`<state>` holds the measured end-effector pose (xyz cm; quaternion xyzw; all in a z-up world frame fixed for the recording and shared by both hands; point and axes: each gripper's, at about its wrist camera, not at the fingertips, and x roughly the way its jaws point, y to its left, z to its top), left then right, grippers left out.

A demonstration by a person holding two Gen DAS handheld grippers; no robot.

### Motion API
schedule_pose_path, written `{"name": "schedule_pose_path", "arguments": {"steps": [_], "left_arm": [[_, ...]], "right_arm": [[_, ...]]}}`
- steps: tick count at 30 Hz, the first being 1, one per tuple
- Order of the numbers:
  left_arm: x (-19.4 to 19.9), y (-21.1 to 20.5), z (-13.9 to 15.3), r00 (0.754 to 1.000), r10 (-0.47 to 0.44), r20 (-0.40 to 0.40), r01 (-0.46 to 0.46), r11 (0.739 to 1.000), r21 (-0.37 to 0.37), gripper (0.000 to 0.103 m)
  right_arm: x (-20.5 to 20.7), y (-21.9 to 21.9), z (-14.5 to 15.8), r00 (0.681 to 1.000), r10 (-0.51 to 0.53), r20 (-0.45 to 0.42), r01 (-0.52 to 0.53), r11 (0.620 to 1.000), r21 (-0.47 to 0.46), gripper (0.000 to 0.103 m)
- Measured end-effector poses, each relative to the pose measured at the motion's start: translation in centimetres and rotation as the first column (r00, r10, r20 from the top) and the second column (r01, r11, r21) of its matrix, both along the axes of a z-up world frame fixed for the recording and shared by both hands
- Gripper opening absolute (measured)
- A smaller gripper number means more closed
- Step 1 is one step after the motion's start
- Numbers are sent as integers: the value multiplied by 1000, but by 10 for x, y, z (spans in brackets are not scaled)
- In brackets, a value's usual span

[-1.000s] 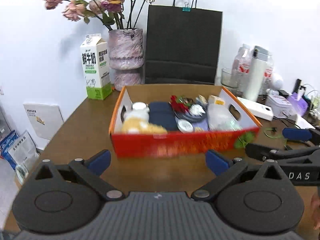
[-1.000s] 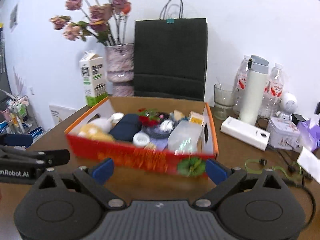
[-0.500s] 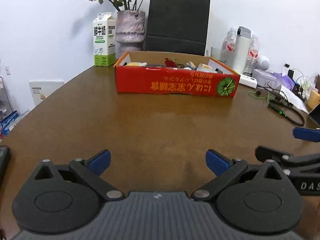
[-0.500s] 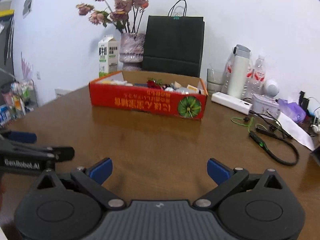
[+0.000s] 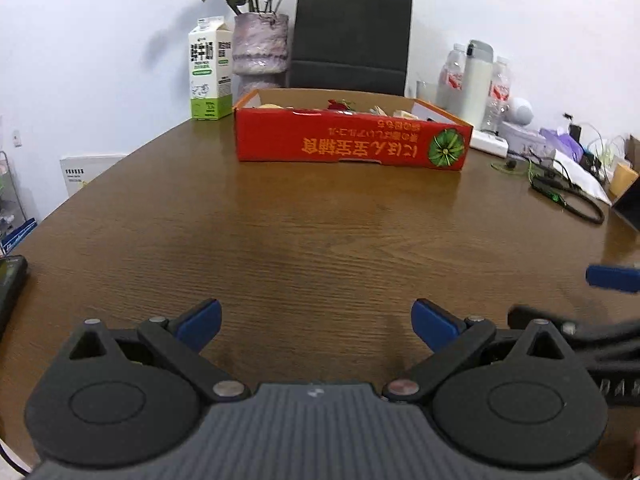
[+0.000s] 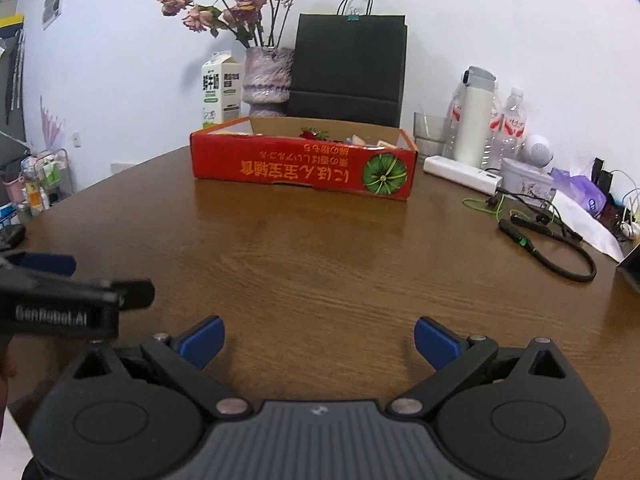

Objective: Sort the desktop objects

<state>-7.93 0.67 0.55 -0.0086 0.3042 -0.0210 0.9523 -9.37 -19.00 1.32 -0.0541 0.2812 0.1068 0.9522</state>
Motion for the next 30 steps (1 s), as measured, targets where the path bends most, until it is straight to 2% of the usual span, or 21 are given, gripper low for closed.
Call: {"name": "schedule_pose_path", "arguments": {"steps": [4, 9, 15, 19, 26, 30], "left_arm": [[8, 5, 1, 1000, -8, -3, 8, 1000, 11, 103], [32, 15, 2, 999, -4, -42, 5, 1000, 18, 103], [59, 15, -4, 997, -54, -63, 57, 998, 42, 103], [72, 18, -9, 995, -40, -92, 43, 998, 34, 103], [83, 16, -11, 995, -61, -84, 65, 997, 40, 103], [85, 13, -10, 994, -80, -70, 85, 994, 76, 103]], "right_arm": [[13, 1, 0, 1000, -14, -21, 15, 1000, 13, 103], [36, 7, -3, 997, -36, -64, 38, 999, 32, 103], [60, 15, -7, 992, -76, -101, 81, 996, 44, 103], [73, 14, -12, 987, -95, -128, 103, 993, 55, 103], [89, 14, -15, 982, -137, -133, 142, 989, 30, 103], [93, 14, -16, 978, -157, -133, 163, 986, 28, 103]]}}
